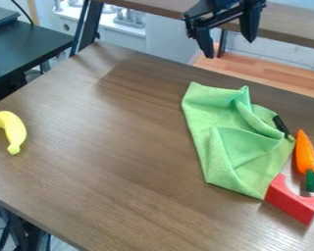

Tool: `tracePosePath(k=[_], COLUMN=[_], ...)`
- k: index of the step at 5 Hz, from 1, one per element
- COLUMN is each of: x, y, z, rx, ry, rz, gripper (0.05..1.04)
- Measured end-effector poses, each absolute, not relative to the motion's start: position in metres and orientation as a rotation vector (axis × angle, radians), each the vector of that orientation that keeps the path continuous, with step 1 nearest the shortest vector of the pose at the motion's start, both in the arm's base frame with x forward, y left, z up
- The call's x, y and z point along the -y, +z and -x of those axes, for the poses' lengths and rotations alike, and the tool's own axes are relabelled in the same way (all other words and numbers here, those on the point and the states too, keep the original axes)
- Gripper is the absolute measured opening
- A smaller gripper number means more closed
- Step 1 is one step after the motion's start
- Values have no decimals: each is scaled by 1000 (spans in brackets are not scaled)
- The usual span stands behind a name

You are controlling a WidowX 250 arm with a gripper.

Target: Unfold the cloth from the top right to bottom left

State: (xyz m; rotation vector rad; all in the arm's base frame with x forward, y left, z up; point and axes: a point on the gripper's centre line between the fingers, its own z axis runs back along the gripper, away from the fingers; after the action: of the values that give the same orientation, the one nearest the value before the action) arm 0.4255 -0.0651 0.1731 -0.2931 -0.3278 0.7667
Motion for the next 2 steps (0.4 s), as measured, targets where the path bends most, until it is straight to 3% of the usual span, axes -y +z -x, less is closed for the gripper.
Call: tracePosePath(k=[2], x=[71], y=[131], z=[-442], rx=[255], ry=[768], rz=[209], gripper=[999])
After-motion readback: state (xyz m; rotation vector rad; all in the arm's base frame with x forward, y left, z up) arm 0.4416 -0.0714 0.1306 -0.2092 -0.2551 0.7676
